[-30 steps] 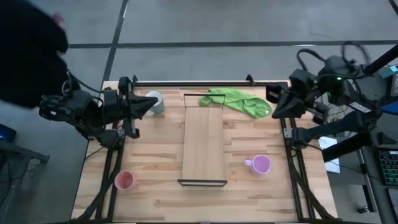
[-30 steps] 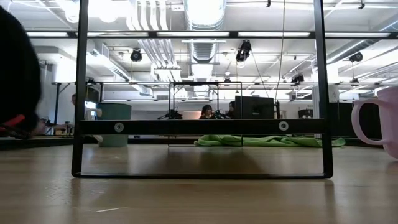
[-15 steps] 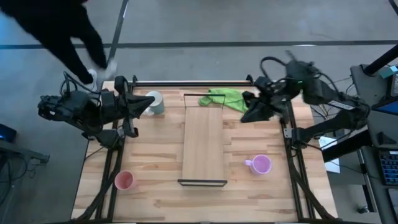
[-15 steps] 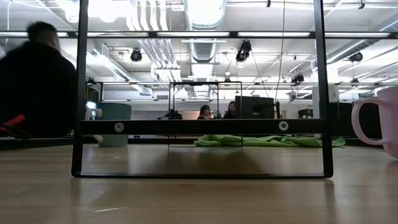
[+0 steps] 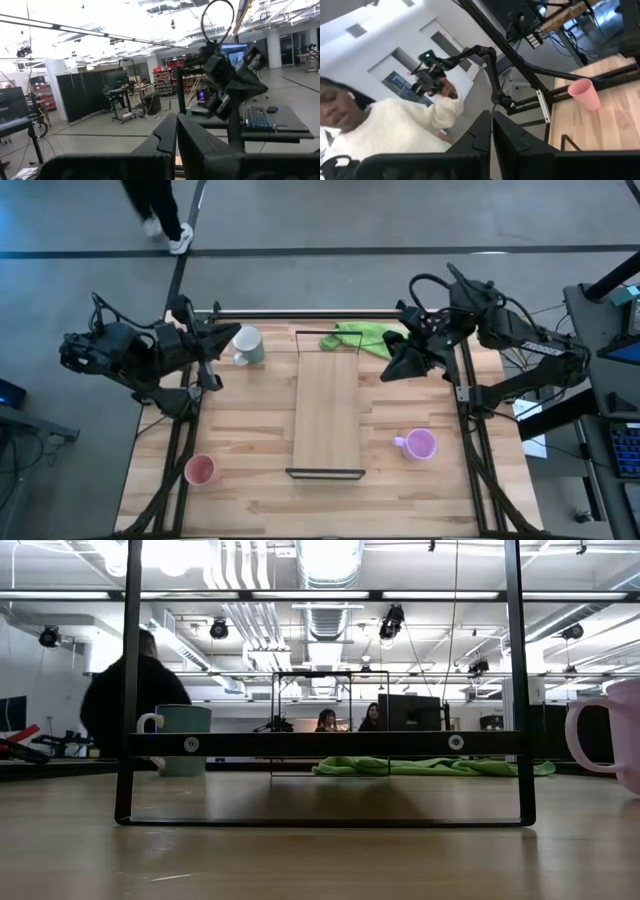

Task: Stack small to large cups/mugs on shelf
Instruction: Put the purple mug on the shelf

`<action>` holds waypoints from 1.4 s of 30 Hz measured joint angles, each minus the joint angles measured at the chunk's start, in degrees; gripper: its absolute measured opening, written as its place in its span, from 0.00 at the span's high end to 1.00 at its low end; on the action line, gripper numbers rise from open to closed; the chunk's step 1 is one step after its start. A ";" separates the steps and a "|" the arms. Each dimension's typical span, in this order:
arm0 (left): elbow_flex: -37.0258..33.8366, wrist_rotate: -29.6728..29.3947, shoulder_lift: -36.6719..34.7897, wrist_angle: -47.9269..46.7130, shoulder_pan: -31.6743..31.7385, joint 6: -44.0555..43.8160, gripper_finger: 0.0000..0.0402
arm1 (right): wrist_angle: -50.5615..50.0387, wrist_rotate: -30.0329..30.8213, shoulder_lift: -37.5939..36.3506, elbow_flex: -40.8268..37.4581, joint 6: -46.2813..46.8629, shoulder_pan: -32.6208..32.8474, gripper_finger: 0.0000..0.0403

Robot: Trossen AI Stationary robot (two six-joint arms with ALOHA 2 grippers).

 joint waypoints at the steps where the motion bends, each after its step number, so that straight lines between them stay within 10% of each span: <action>1: 0.00 -1.12 -0.05 0.00 0.00 0.19 1.00 | 0.05 -0.02 0.04 0.11 -0.28 0.00 0.96; 17: 0.02 -4.05 1.68 -2.14 0.07 -0.16 0.74 | -1.64 -3.12 3.53 2.45 4.07 0.00 0.74; 24: 0.07 -4.38 3.09 -3.47 0.07 -1.64 0.72 | -19.01 -4.65 1.59 2.42 2.64 0.72 0.76; 34: 0.07 -7.46 2.50 -3.23 0.07 -1.77 0.72 | -67.96 25.12 -0.26 1.54 -2.58 2.60 0.78; 42: 0.04 -7.52 3.16 -3.48 0.04 -1.84 0.72 | -60.40 28.51 -0.47 -7.88 2.07 9.38 0.78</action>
